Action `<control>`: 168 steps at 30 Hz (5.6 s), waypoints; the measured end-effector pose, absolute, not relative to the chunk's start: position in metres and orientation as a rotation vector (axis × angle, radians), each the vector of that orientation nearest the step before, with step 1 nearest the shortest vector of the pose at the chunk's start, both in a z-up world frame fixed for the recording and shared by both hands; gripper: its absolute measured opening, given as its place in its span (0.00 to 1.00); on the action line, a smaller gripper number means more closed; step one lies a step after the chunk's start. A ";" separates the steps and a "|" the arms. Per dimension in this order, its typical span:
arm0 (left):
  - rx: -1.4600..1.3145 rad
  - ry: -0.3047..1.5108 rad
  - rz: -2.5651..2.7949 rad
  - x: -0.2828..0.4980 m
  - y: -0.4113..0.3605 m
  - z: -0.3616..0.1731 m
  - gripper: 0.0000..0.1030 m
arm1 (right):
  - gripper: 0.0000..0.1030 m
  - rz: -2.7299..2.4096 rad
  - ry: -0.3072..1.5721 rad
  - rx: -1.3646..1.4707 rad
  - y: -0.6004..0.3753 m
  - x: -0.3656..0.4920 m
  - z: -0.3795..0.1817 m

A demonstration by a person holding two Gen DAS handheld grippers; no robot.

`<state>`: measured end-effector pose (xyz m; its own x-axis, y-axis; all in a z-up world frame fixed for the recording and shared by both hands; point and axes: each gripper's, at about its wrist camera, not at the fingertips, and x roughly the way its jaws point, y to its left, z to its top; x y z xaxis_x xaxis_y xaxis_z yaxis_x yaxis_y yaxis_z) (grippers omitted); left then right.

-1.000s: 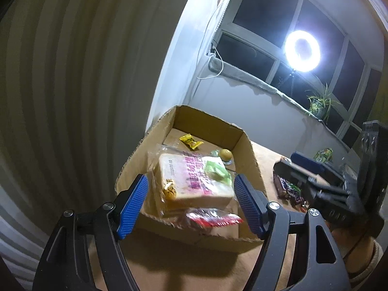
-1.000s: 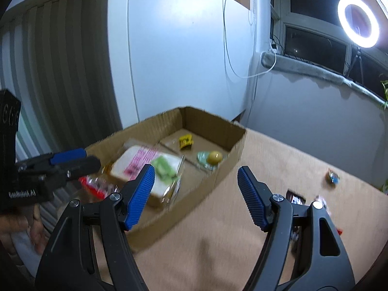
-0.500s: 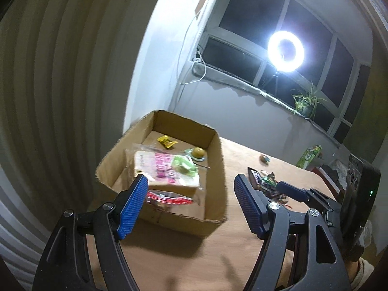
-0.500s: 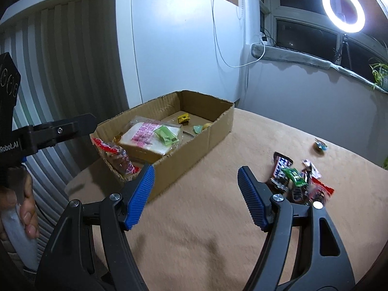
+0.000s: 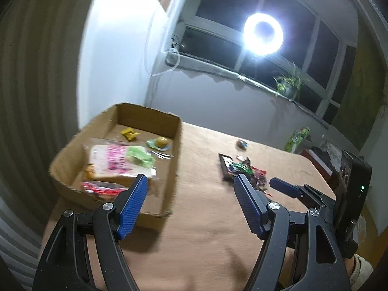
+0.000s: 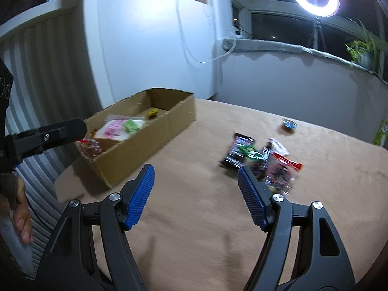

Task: Organize snacks
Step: 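Grasp the Snickers bar with the left tool while the right tool grasps the red-wrapped cake, then carry the Snickers and red cake into the cardboard box and open both tools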

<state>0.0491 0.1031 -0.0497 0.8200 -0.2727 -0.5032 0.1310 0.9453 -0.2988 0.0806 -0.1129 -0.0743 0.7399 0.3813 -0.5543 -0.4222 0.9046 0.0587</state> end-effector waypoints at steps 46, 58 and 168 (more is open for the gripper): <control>-0.103 0.871 -0.516 0.150 -0.048 -0.118 0.57 | 0.39 0.441 0.872 0.139 -0.225 0.178 -0.122; -0.041 0.921 -0.521 0.187 -0.083 -0.124 0.55 | 0.39 0.410 0.834 0.281 -0.288 0.157 -0.130; -0.271 0.571 -0.130 0.074 0.181 -0.062 0.26 | 0.37 0.600 0.644 -0.087 -0.036 0.166 -0.016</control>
